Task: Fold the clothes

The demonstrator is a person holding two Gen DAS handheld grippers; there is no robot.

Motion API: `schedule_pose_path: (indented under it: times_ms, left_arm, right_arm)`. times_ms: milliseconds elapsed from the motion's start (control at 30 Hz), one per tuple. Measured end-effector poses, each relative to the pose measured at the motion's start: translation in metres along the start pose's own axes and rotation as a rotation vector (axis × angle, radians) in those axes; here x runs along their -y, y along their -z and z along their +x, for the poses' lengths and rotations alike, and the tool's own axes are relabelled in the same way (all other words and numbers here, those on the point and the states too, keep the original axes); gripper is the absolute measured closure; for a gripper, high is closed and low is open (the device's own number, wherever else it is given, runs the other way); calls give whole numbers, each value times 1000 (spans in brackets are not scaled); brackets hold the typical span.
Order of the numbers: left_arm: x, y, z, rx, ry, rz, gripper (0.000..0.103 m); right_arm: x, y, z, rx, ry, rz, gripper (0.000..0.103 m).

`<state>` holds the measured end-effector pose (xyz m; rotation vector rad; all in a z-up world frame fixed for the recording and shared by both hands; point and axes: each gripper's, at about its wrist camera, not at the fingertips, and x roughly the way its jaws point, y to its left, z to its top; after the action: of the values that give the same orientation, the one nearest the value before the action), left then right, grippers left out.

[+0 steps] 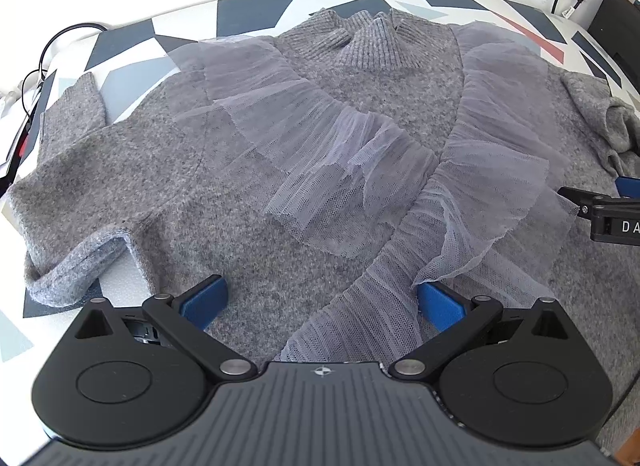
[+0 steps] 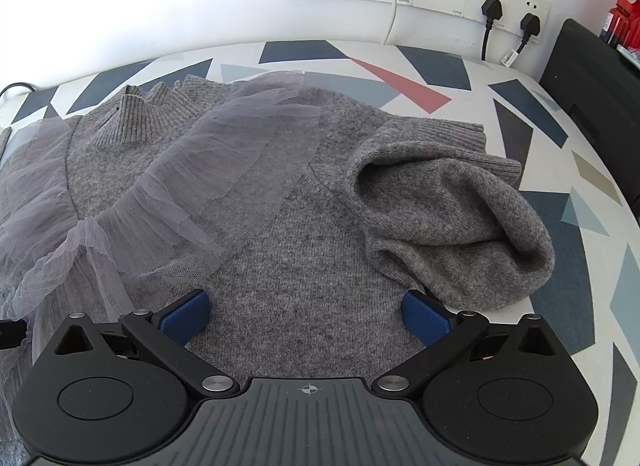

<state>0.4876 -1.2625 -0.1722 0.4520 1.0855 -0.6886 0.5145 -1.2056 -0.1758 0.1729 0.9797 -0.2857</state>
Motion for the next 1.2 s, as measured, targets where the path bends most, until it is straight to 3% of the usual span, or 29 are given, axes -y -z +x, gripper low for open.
schedule_pose_path:
  times_ms: [333, 500, 567, 700, 800, 900, 967, 1033, 1100, 1200]
  left_arm:
    - [-1, 3, -1, 5, 14, 29, 0]
    - [-3, -3, -2, -36, 26, 36, 0]
    - [-11, -1, -9, -9, 25, 0, 1]
    - [-38, 10, -40, 138, 64, -85, 2]
    - [-71, 19, -61, 234, 62, -177, 2]
    - [-117, 27, -73, 300, 45, -343, 2]
    - [-156, 33, -69, 297, 37, -505, 4]
    - [-196, 38, -63, 274, 32, -676, 17]
    - [-226, 36, -56, 271, 33, -798, 22]
    - [-253, 15, -45, 278, 2, -788, 23]
  right_arm:
    - [0, -1, 1, -8, 1, 1, 1]
    - [0, 1, 1, -6, 3, 4, 1]
    - [0, 1, 1, -11, 2, 3, 1]
    - [0, 2, 1, -4, 1, 1, 1]
    - [0, 2, 1, -4, 2, 1, 1]
    - [0, 0, 1, -10, 2, 2, 1]
    - [0, -1, 1, -13, 3, 2, 1]
    - [-1, -1, 1, -14, 4, 3, 1]
    - [-1, -1, 1, -13, 6, 5, 1]
    - [-1, -1, 1, -11, 9, 8, 1]
